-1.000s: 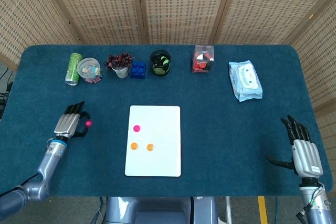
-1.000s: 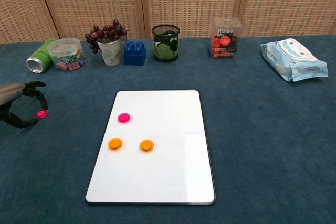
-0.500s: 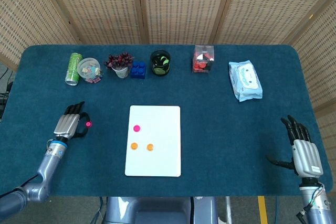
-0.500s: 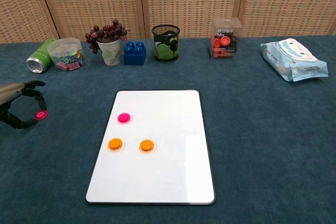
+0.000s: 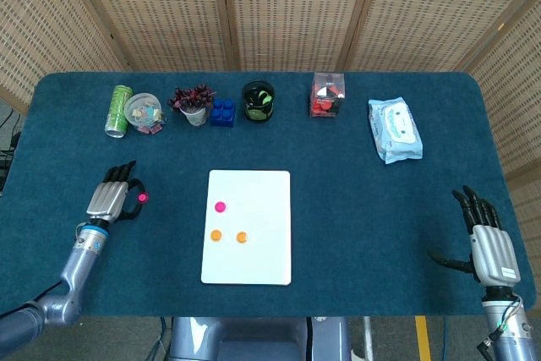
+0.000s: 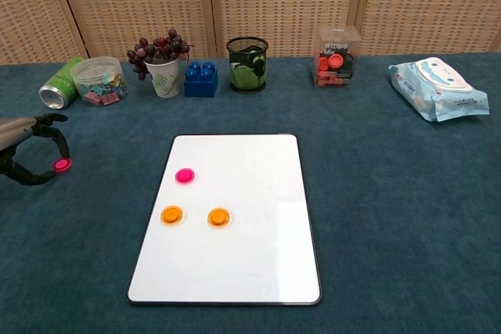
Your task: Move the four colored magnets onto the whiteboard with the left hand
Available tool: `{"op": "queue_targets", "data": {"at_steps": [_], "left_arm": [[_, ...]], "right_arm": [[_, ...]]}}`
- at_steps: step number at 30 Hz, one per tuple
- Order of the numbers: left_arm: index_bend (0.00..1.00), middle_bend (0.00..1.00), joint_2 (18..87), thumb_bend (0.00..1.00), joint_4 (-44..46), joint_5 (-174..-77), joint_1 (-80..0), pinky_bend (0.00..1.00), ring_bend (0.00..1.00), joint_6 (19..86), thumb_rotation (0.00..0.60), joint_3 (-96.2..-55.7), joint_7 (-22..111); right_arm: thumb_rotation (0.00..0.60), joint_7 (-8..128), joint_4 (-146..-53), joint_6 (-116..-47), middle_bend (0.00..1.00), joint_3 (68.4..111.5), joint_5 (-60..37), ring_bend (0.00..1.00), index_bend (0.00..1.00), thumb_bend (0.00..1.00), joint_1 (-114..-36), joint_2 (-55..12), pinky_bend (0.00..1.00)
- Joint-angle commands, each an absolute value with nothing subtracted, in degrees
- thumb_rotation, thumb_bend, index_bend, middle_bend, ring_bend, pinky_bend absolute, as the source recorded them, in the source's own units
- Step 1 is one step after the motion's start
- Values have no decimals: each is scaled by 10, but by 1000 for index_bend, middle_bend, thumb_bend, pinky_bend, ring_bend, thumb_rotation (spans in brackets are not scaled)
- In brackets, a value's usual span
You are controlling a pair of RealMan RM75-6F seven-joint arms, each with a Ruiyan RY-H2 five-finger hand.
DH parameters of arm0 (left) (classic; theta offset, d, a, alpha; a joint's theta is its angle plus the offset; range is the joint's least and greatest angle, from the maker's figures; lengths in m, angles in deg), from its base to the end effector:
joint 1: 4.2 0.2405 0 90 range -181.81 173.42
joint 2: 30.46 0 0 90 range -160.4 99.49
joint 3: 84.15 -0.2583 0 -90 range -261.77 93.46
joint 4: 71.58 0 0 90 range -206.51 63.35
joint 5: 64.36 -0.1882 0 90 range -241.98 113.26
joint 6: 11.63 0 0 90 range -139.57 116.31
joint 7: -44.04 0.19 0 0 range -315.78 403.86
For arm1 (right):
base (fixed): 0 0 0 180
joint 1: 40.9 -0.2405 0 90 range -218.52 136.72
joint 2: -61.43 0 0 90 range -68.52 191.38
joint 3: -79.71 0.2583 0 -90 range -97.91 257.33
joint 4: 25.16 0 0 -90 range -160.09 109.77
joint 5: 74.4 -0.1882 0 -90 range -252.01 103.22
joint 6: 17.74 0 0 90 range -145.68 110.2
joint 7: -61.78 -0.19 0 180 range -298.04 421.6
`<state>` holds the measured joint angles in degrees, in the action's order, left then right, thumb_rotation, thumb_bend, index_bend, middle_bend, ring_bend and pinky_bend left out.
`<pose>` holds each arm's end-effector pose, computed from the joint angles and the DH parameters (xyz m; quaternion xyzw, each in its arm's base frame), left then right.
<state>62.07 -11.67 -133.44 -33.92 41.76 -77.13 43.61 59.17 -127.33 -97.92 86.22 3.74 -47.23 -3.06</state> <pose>-0.3037 0.3690 0.0061 -0.6569 -0.4683 -0.3054 0.5058 -0.2871 -0.2405 0.1660 0.5252 -0.4836 0.4319 0.5512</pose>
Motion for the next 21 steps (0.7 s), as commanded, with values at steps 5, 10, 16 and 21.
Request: {"op": "queue_targets", "data": {"at_steps": [5, 10, 16, 21], "left_arm": [[779, 0, 589, 420, -49, -1344, -354, 0, 0, 438, 600, -752, 468], [779, 0, 574, 419, 27, -1347, -383, 0, 0, 435, 600, -736, 521], [779, 0, 600, 416, 99, -1322, -435, 0, 0, 406, 600, -722, 611], [779, 0, 658, 416, 97, -1273, -476, 0, 0, 386, 600, -715, 681]], "right_arm": [[600, 592, -1274, -979, 0, 862, 38, 0, 0, 131, -472, -31, 0], [600, 593, -1274, -979, 0, 862, 37, 0, 0, 129, -473, -30, 0], [600, 591, -1274, -977, 0, 862, 35, 0, 0, 131, -473, -30, 0], [600, 585, -1272, -975, 0, 862, 36, 0, 0, 129, -473, -29, 0]]}}
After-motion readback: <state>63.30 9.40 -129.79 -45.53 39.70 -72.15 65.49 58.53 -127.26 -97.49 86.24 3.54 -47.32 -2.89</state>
